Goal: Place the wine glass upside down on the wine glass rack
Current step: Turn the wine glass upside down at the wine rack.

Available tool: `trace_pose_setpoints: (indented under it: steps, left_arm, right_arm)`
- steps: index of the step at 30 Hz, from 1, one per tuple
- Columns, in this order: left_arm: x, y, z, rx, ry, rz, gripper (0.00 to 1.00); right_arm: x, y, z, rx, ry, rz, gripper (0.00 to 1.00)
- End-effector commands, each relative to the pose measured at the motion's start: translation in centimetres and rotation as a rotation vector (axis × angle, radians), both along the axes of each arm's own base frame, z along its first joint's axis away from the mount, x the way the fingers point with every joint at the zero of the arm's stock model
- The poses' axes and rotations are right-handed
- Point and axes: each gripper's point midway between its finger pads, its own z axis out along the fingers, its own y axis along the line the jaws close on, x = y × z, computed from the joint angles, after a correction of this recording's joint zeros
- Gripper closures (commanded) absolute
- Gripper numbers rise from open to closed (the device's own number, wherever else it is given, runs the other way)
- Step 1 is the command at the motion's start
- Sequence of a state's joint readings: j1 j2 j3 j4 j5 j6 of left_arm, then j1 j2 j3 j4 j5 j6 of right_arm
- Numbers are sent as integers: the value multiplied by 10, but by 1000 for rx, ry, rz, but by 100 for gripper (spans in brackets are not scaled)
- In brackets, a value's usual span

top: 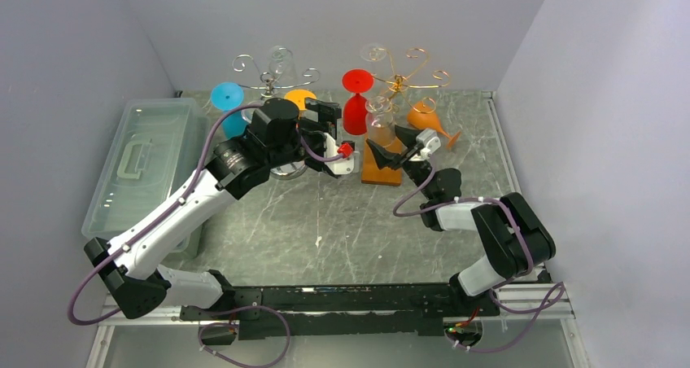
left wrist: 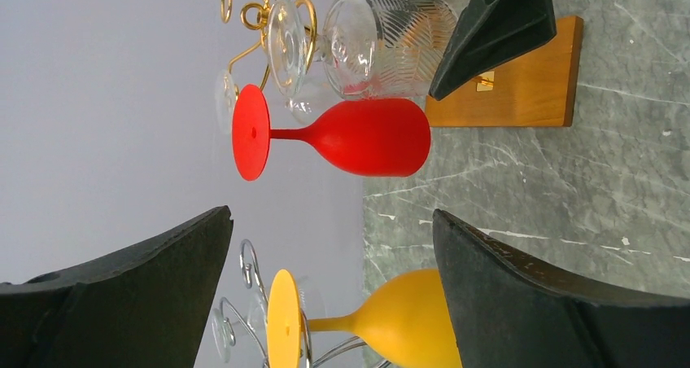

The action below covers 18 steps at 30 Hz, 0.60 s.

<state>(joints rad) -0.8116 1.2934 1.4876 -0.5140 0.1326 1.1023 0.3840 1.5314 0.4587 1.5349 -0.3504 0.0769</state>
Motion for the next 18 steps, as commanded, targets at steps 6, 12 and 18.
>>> trace_pose_setpoints:
  steps: [6,12,18]
  left_arm:
    - [3,-3,22,-59,-33,13,1]
    - [3,-2,21,-54,-39,14,1]
    - [3,0,22,-56,-41,19,1]
  right_arm:
    - [-9,-25,30,149,-66,-39,47]
    - [-4,-21,22,162,-25,-13,38]
    - [-6,-20,8,148,22,-8,0]
